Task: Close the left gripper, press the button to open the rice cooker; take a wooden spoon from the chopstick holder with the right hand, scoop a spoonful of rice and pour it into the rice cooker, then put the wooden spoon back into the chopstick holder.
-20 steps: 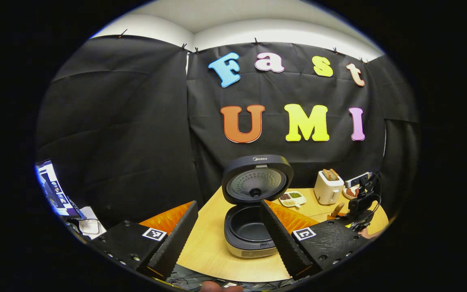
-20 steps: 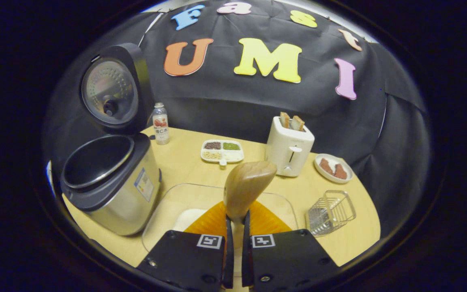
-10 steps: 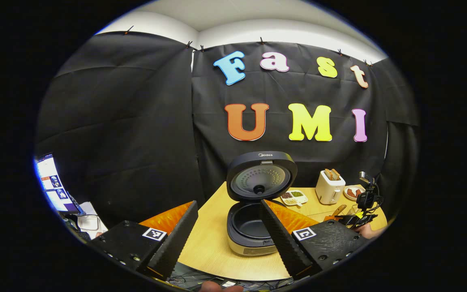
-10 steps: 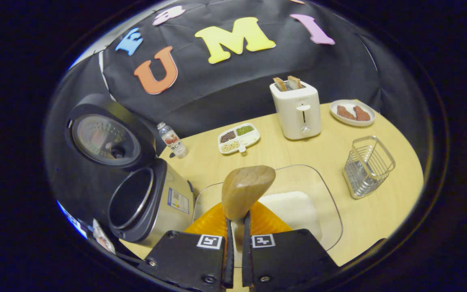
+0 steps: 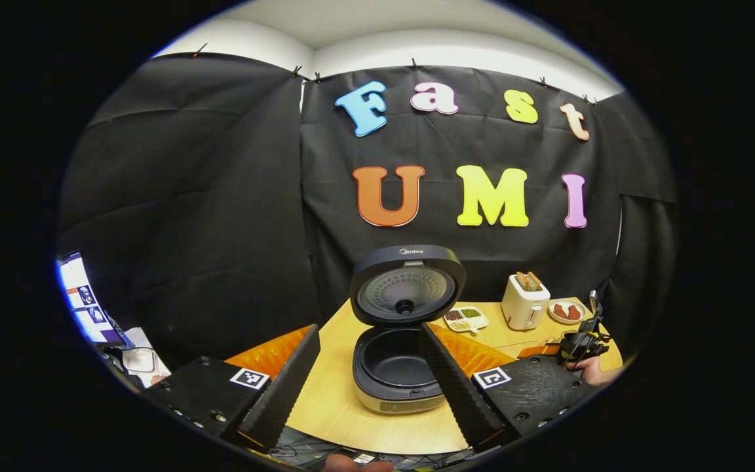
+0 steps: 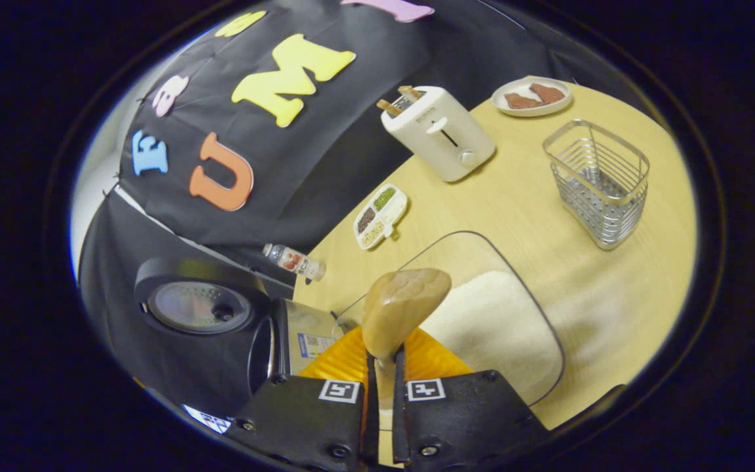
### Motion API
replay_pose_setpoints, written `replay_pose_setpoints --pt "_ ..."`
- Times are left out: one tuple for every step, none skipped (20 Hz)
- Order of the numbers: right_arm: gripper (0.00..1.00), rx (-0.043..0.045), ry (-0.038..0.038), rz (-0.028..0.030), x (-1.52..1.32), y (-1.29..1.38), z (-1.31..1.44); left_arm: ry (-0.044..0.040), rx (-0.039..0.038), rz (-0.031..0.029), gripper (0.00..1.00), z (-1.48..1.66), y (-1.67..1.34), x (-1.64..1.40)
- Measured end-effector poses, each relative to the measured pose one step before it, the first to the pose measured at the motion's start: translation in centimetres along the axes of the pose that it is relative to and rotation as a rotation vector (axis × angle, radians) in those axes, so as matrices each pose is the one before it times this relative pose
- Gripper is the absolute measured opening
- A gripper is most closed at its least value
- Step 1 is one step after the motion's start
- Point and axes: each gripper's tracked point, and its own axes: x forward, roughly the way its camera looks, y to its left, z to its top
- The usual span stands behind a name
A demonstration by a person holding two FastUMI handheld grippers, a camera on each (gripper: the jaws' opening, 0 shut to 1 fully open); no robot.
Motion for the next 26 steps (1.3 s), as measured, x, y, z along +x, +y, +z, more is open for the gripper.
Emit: replay_pose_setpoints --pt "0.13 0.00363 -0.00801 0.00216 -0.402 -0.479 0.517 0.00184 -0.00069 -0.00283 0.98 0.062 -0.466 0.093" --pt "0.13 0.01010 -0.00738 0.01100 -0.470 -0.093 0.445 0.00215 -0.00249 -0.00310 0.98 0.069 -0.465 0.054" --pt "0.13 0.02569 -0.00229 0.01600 -0.536 -0.052 0.559 0.00379 -0.00669 -0.00507 0.98 -0.093 -0.501 0.114" --pt "0.13 0.02999 -0.00277 0.01563 -0.595 0.074 0.540 0.00549 -0.00843 -0.00469 0.98 -0.206 -0.477 0.012" --pt "0.13 0.02476 -0.00678 0.01370 -0.644 0.050 0.662 0.00011 -0.00416 0.00134 0.98 0.012 -0.294 0.034" --pt "0.13 0.01534 -0.00846 0.01269 -0.558 0.072 0.633 -0.00051 -0.00174 0.00382 0.98 0.027 -0.197 0.053" --pt "0.13 0.01106 -0.00637 0.01239 -0.408 0.166 0.685 -0.00356 -0.00392 0.00250 0.98 0.154 -0.327 0.050" --pt "0.13 0.01542 -0.00656 0.01401 -0.747 0.234 0.559 -0.00227 -0.00527 0.00238 0.98 0.015 -0.194 -0.040" --pt "0.13 0.01853 -0.00651 0.01147 -0.432 0.153 0.617 -0.00007 -0.00518 0.00341 0.98 0.077 -0.175 -0.036" --pt "0.13 0.01865 -0.00502 0.01184 -0.269 0.237 0.436 -0.00248 -0.00206 0.00478 0.98 0.005 -0.110 -0.046" --pt "0.13 0.01519 -0.00531 0.01203 -0.304 0.498 0.476 -0.00539 0.00109 0.00574 0.98 0.021 0.126 -0.014" --pt "0.13 0.01476 -0.00503 0.01367 -0.135 0.596 0.405 -0.00226 0.00145 0.00605 0.98 0.045 0.056 -0.017" --pt "0.13 0.01125 -0.00235 0.01188 -0.131 0.850 0.262 -0.00130 -0.00020 0.00701 0.98 0.016 0.121 -0.110" --pt "0.13 0.00552 0.00373 0.01130 0.002 0.807 0.018 0.00025 -0.00221 0.00749 0.98 -0.115 0.228 -0.048" --pt "0.13 0.00216 0.00437 0.00861 0.125 0.719 -0.157 -0.00156 -0.00312 0.00864 0.98 -0.026 0.372 -0.033" --pt "0.13 0.00086 0.00409 0.00829 0.249 0.809 -0.211 -0.00085 -0.00212 0.00643 0.98 0.059 0.359 -0.066" --pt "0.13 -0.00197 0.00888 0.01208 0.243 0.986 -0.442 0.00034 -0.00396 0.00812 0.98 -0.090 0.456 -0.144" --pt "0.13 -0.00302 0.00805 0.01384 0.400 1.299 -0.568 0.00070 -0.00283 0.00721 0.98 -0.145 0.471 -0.018" --pt "0.13 0.00303 0.00958 0.01861 0.413 1.442 -0.657 0.00042 -0.00329 0.00685 0.98 -0.029 0.513 -0.044" --pt "0.13 0.00062 0.01026 0.01802 0.532 1.463 -0.821 0.00243 -0.00019 0.00434 0.98 -0.160 0.325 -0.031" --pt "0.13 0.00006 0.01217 0.01699 0.860 1.553 -0.873 0.00295 0.00464 0.00621 0.98 -0.234 0.616 -0.047" --pt "0.13 -0.00515 0.01275 0.01577 0.738 1.482 -1.000 0.00296 0.00477 0.00517 0.98 -0.139 0.731 0.004" --pt "0.13 -0.01314 0.01580 0.01528 0.963 1.483 -1.032 0.00103 0.00299 0.00000 0.98 -0.101 0.344 0.029" --pt "0.13 -0.01729 0.01813 0.01391 1.125 1.339 -1.023 -0.00113 0.00042 -0.00281 0.98 0.100 0.413 -0.087" --pt "0.13 -0.01380 0.01748 0.00923 1.235 1.104 -1.054 -0.00341 0.00027 -0.00598 0.98 0.192 0.278 -0.027" --pt "0.13 -0.01274 0.01777 0.00608 1.219 0.965 -0.896 -0.00330 0.00112 -0.00290 0.98 0.042 0.446 -0.076"
